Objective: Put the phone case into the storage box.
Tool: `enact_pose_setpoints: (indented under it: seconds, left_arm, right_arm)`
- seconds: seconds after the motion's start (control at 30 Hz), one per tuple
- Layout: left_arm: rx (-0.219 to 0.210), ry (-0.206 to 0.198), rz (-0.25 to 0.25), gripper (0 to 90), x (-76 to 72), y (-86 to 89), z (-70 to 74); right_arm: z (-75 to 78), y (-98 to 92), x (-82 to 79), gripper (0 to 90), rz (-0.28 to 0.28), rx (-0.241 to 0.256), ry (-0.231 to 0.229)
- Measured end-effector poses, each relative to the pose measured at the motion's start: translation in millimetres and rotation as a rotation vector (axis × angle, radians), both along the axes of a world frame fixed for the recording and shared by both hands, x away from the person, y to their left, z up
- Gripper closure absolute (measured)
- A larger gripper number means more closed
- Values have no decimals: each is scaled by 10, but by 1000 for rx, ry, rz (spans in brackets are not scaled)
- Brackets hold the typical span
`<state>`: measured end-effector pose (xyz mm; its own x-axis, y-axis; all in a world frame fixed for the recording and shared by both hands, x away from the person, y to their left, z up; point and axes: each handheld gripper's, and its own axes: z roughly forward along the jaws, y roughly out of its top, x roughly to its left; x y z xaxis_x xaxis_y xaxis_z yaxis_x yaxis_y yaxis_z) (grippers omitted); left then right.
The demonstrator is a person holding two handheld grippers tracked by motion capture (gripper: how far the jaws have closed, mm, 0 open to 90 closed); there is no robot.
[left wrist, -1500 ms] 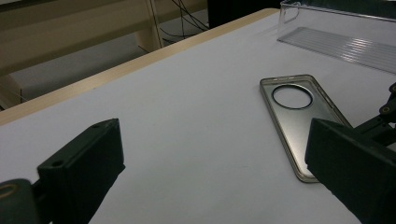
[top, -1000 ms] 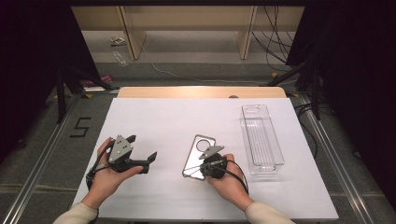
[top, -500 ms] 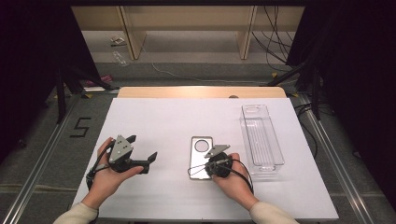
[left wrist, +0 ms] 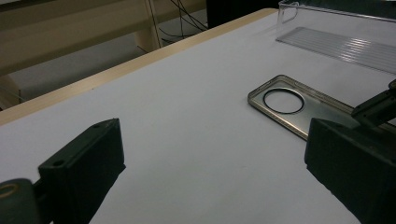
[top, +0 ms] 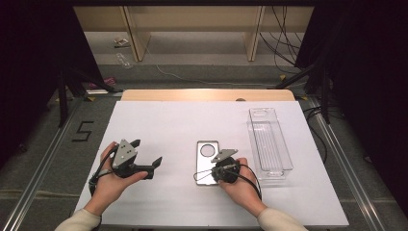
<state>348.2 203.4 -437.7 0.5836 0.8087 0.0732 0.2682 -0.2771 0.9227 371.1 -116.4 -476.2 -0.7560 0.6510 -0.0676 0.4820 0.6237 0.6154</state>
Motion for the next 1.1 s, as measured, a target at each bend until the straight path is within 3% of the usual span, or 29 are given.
enact_pose_setpoints:
  seconds: [0.1, 0.2, 0.33, 0.47, 0.63, 0.9, 1.1]
  left_arm:
    - [-2, -1, -1, 43, 0, -2, 0]
    - [-3, 0, -3, 44, -2, -4, -2]
    - [-4, 2, -6, 48, -3, -6, -6]
    - [-2, 4, -7, 51, -4, -9, -11]
    - [-3, 5, -9, 52, -1, -10, -15]
    - [-6, 8, -12, 56, -3, -13, -20]
    - [-6, 10, -18, 63, -7, -23, -21]
  right_arm:
    - [22, -8, -4, 842, 4, 14, -10]
    - [64, -32, -6, 733, -5, 67, -46]
    - [155, -95, -20, 448, -38, 198, -106]
    - [226, -183, -31, 297, -30, 332, -176]
    - [290, -250, -69, 242, 1, 383, -237]
    - [409, -310, -125, 206, 27, 427, -286]
    - [476, -402, -132, 196, 23, 427, -301]
